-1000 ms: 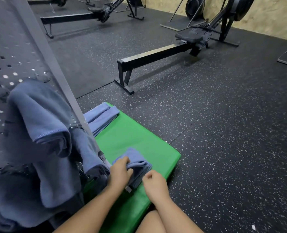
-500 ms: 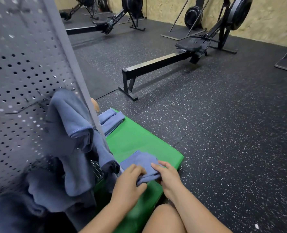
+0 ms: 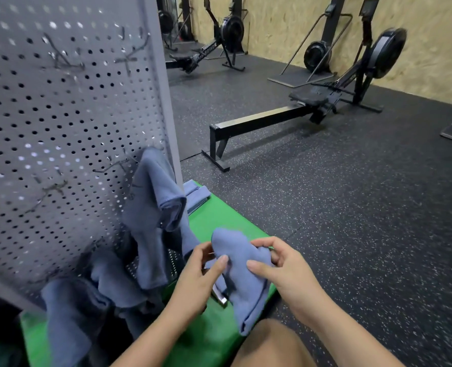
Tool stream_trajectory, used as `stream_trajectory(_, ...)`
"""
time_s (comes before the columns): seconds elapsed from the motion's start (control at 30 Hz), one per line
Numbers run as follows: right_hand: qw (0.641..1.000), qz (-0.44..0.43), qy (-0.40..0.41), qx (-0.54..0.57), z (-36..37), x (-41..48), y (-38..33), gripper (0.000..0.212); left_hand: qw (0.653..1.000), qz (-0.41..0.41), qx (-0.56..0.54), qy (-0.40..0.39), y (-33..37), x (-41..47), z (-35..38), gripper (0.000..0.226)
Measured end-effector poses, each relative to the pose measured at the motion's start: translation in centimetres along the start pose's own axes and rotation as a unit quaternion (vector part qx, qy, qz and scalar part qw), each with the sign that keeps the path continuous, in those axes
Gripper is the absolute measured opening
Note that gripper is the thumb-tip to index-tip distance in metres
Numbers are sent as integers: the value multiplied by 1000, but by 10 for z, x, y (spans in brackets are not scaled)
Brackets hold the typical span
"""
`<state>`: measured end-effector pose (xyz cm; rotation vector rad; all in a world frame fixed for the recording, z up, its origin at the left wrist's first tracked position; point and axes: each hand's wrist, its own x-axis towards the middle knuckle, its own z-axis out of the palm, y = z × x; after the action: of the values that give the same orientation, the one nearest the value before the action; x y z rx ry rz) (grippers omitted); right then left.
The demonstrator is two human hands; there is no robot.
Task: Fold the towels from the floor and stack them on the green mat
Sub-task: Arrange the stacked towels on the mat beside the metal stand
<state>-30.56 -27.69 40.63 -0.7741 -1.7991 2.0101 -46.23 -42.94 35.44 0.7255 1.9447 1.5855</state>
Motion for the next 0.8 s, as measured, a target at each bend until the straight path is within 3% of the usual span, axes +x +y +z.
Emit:
stream_trajectory(0.1, 999, -20, -26, -32, 1, -17, -14, 39, 999, -18, -49, 9, 17, -7, -1, 10)
stream_trajectory(0.3, 997, -45, -28, -59, 1, -39, -25, 50, 987, -10, -159, -31, 42, -21, -16, 25)
stream_trajectory(0.43, 986, -54, -39, -153, 11, -50, -26, 60, 986, -4, -151, -75, 67, -28, -28, 25)
stream_trajectory(0.57, 942, -48, -79, -322, 19, -59, -36, 73, 988, 16, -95, -120, 87, -36, -49, 19)
stream_trajectory(0.67, 876, -19, -127, -466, 26, -67, -63, 87, 985, 49, -25, -161, 104, -44, -69, 11)
stream_trajectory(0.73, 849, -56, -107, -514, 33, -62, -78, 90, 980, 60, 14, -189, 116, -49, -83, 15)
stream_trajectory(0.8, 851, -144, -83, -499, 44, -53, -89, 84, 974, 74, 51, -210, 130, -55, -96, 21)
